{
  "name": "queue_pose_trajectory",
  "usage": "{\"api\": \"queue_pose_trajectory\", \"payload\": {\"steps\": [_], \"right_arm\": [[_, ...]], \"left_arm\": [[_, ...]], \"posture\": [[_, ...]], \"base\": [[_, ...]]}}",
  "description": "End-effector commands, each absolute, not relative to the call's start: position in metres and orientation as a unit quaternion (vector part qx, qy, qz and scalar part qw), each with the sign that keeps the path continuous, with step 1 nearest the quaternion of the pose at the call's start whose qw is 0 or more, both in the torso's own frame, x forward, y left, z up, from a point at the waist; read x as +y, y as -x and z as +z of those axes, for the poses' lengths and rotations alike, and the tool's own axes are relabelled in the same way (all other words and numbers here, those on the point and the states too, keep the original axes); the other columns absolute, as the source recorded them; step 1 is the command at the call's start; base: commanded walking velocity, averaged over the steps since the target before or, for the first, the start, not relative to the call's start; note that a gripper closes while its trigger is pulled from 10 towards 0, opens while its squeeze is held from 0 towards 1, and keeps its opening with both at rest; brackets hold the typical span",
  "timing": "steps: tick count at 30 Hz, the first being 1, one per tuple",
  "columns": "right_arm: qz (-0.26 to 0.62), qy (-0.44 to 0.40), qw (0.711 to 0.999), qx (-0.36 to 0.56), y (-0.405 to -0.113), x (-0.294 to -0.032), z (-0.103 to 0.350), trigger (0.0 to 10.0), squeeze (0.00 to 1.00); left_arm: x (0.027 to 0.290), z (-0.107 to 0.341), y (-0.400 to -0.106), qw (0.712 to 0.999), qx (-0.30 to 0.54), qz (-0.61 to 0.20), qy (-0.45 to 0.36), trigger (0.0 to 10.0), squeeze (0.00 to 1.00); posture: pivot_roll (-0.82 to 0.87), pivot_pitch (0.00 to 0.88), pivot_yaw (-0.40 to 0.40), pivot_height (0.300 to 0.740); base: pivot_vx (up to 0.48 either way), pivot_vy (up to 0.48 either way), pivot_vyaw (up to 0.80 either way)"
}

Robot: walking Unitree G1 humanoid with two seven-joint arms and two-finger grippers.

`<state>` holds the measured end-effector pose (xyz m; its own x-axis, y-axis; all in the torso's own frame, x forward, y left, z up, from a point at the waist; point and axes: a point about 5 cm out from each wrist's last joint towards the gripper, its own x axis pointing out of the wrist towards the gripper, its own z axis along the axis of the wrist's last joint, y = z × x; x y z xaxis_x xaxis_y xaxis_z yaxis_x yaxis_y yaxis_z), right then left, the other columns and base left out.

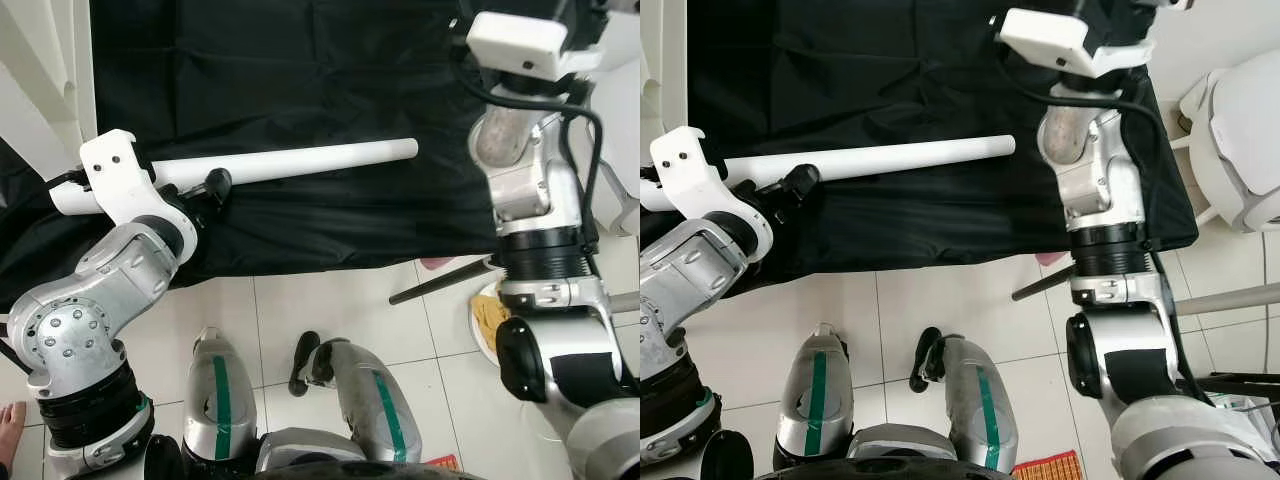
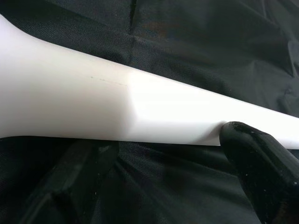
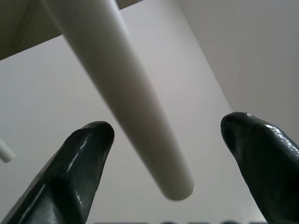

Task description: Building children table

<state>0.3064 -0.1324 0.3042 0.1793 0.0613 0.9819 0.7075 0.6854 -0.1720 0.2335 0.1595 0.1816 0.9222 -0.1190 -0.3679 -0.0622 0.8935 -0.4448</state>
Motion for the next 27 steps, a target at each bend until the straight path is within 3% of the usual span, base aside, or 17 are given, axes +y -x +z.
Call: {"api": "queue_pose_trajectory", "payload": {"steps": [1,11,23,24,25,26,27], "right_arm": [[-0.25,0.327,0.683,-0.603,-0.308,-0.138,0.311,10.0,0.0],[-0.28,0.329,0.651,-0.624,-0.317,-0.142,0.333,10.0,0.0],[-0.298,0.312,0.66,-0.615,-0.334,-0.137,0.349,10.0,0.0],[-0.298,0.307,0.662,-0.615,-0.336,-0.136,0.352,4.0,0.0],[-0.298,0.307,0.662,-0.615,-0.336,-0.136,0.352,4.0,0.0],[-0.297,0.305,0.663,-0.616,-0.337,-0.136,0.353,0.0,0.0],[-0.298,0.304,0.664,-0.615,-0.338,-0.136,0.354,0.0,0.0]], "left_arm": [[0.16,0.18,-0.235,0.953,0.203,-0.01,0.225,10.0,0.0],[0.158,0.18,-0.234,0.952,0.202,-0.009,0.228,10.0,0.0],[0.158,0.18,-0.23,0.952,0.202,-0.004,0.23,10.0,0.0],[0.158,0.18,-0.23,0.952,0.202,-0.004,0.231,10.0,0.0],[0.158,0.18,-0.23,0.952,0.202,-0.004,0.231,10.0,0.0],[0.158,0.18,-0.231,0.952,0.202,-0.003,0.23,10.0,0.0],[0.159,0.18,-0.23,0.952,0.202,-0.003,0.23,10.0,0.0]], "posture": [[0.3,0.126,-0.129,0.74],[0.3,0.123,-0.137,0.74],[0.31,0.133,-0.136,0.74],[0.31,0.135,-0.136,0.74],[0.31,0.135,-0.136,0.74],[0.31,0.135,-0.136,0.74],[0.31,0.137,-0.135,0.74]], "base": [[0.0,0.0,0.0],[0.0,0.0,0.0],[0.0,0.0,0.0],[0.0,0.0,0.0],[0.0,0.0,0.0],[0.0,0.0,0.0],[0.0,0.0,0.0]]}}
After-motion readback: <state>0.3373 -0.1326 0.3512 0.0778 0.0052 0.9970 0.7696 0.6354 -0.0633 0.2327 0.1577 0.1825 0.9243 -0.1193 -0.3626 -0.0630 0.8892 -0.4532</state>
